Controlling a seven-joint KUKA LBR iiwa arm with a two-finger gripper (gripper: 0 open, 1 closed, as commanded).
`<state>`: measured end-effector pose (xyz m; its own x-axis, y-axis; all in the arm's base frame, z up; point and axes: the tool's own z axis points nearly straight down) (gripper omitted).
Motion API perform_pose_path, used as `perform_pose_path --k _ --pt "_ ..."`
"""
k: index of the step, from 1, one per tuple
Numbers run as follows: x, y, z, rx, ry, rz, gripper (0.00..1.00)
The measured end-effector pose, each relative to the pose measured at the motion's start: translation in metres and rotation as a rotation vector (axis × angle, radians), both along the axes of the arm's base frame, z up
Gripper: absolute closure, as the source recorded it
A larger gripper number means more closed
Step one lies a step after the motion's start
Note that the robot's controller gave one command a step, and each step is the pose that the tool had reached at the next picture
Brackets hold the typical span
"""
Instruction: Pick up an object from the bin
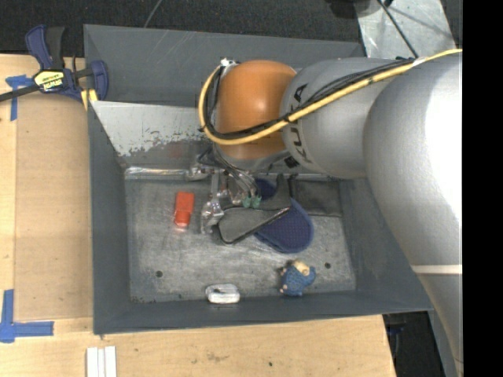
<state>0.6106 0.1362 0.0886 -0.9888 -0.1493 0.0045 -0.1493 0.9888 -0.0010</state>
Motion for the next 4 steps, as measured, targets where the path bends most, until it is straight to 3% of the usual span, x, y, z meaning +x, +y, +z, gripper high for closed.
perform_pose_path --k 1,2,3,4 --pt "-0.008 0.007 -0.013 0.003 -0.014 0.043 0.00" --pt "-0.004 0.008 -0.011 0.008 -0.029 0.041 1.00" --pt "0.001 0.013 0.061 0.004 -0.015 0.039 1.00" --pt "-0.001 0.013 0.055 0.003 -0.007 0.037 0.00"
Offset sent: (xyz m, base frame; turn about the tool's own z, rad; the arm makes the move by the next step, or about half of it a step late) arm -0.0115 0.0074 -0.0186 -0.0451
